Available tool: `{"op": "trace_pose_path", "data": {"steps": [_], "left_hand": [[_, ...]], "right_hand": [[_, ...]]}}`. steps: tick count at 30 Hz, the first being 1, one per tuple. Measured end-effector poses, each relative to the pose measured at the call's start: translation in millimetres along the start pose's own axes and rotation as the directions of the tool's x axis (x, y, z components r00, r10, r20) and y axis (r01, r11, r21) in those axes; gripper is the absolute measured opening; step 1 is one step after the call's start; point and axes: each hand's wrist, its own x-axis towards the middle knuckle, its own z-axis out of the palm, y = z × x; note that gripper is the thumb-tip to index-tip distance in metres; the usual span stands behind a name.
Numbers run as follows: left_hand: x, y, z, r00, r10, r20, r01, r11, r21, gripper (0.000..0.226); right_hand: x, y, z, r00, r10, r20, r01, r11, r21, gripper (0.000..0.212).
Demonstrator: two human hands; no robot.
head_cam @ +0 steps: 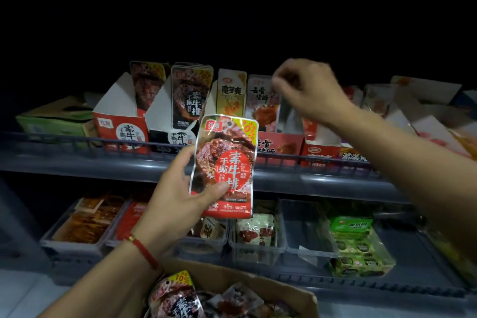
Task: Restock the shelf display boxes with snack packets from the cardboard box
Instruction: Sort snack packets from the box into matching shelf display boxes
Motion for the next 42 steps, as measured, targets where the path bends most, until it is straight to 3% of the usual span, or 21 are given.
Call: {"op": "trace_pose_path", "data": {"steps": [2,4,6,13,18,21,23,25,28,33,36,42], "left_hand": [[-3.0,1.7,-8.1,0.999,0.017,0.030,-0.016,1.000,-0.022,0.055],[-4.9,4.3,-11.8,0.998,0.033,0.059,-0.032,0.999,-0.028,0.052],[-6.8,5.2,-20.6,0.998,0.053,0.033,-0.053,0.998,-0.015,0.050],[-4.3,5.7,-56.1,0.950,0.179,-0.255,-0.203,0.976,-0.073,0.010],[7.6,-3.9,-109.0,0.843,0.220,-0.492,-0.274,0.961,-0.041,0.010],[14.8,-9.7,-139.0,0.802,0.235,-0.549,-0.213,0.971,0.105,0.018],[19.3,-10.6,-149.8,0.784,0.249,-0.569,-0.182,0.968,0.172,0.022],[22.7,-12.3,-156.0,0.770,0.259,-0.583,-0.186,0.965,0.182,0.026],[24.0,-18.0,-160.8,0.770,0.273,-0.577,-0.195,0.961,0.195,0.029],[28.0,-19.1,-166.8,0.780,0.241,-0.577,-0.170,0.970,0.175,0.032],[28.9,-17.1,-168.8,0.792,0.197,-0.578,-0.135,0.980,0.149,0.034],[29.7,-16.1,-166.7,0.816,0.154,-0.557,-0.077,0.984,0.159,0.034]], "right_hand": [[-13.8,-37.0,2.9,0.955,-0.049,0.292,-0.019,0.974,0.225,0.034],[-28.0,-58.5,7.0,0.836,-0.077,0.544,-0.148,0.922,0.358,0.043],[-34.4,-71.5,14.5,0.781,-0.095,0.617,-0.238,0.868,0.435,0.036],[-11.3,-110.7,23.7,0.874,-0.047,0.483,-0.225,0.843,0.489,0.019],[50.1,-127.2,32.8,0.973,0.063,0.224,-0.183,0.800,0.571,0.004],[99.6,-133.4,55.4,0.989,0.146,0.035,-0.145,0.857,0.494,0.017],[125.2,-144.5,74.9,0.986,0.166,-0.014,-0.146,0.904,0.402,0.023],[144.6,-155.8,93.5,0.992,0.129,0.013,-0.128,0.957,0.260,0.027],[162.5,-173.1,114.8,0.984,0.068,0.167,-0.075,0.997,0.035,0.033],[172.2,-184.4,156.1,0.920,0.101,0.380,-0.089,0.995,-0.049,0.038],[169.0,-185.7,174.2,0.913,0.091,0.399,-0.057,0.994,-0.098,0.041],[169.0,-177.9,183.7,0.955,0.057,0.290,-0.001,0.982,-0.189,0.042]]}}
